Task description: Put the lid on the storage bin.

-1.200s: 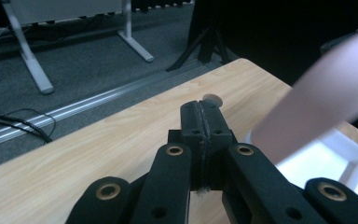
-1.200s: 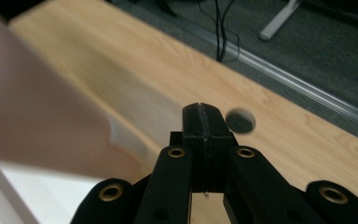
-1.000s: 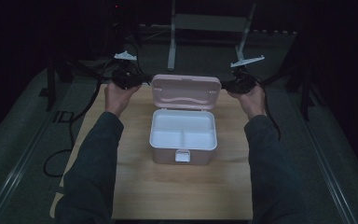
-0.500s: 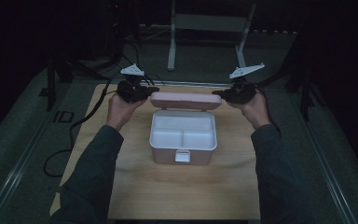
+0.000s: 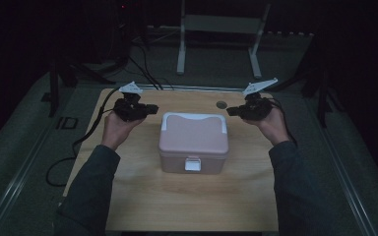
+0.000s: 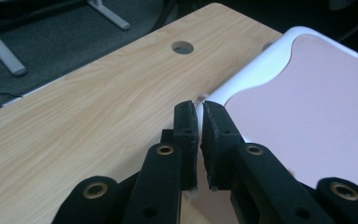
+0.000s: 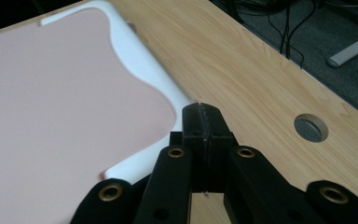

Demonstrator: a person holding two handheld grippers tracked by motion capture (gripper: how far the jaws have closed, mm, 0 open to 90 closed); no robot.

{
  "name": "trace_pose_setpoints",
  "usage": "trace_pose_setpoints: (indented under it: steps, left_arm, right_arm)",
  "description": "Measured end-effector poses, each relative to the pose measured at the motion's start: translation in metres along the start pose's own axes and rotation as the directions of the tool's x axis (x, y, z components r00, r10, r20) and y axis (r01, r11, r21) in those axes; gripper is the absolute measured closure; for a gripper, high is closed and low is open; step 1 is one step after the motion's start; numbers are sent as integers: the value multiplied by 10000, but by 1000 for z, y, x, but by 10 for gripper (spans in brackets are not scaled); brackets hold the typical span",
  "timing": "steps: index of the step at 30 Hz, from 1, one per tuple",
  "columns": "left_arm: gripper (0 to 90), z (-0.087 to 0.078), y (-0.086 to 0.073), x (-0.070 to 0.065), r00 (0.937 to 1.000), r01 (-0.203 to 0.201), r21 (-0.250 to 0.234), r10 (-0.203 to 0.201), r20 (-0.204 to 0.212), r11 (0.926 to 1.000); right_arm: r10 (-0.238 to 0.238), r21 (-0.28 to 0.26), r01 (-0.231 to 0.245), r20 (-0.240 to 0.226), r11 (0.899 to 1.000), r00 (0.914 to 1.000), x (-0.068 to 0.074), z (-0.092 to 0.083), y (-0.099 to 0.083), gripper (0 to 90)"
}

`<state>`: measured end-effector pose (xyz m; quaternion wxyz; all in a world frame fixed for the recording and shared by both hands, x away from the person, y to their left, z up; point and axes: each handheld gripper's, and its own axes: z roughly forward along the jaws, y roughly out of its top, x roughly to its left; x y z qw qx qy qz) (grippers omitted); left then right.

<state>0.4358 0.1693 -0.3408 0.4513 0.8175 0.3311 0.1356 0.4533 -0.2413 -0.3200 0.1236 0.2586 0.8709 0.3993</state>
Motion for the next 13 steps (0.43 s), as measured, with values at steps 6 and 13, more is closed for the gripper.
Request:
trace_pose_setpoints:
  steps: [6,13]
  left_arm:
    - [825,-10,-14,-1,10000,-82,57,83,-54,9999]
    - [802,-16,-37,-4,9997,-2,179,6,-232,9998]
  right_arm:
    - [-383,526,367,294,9979,9988,10,-4,-12,900]
    - [-449,851,408,474,9955,9979,15,-8,-32,900]
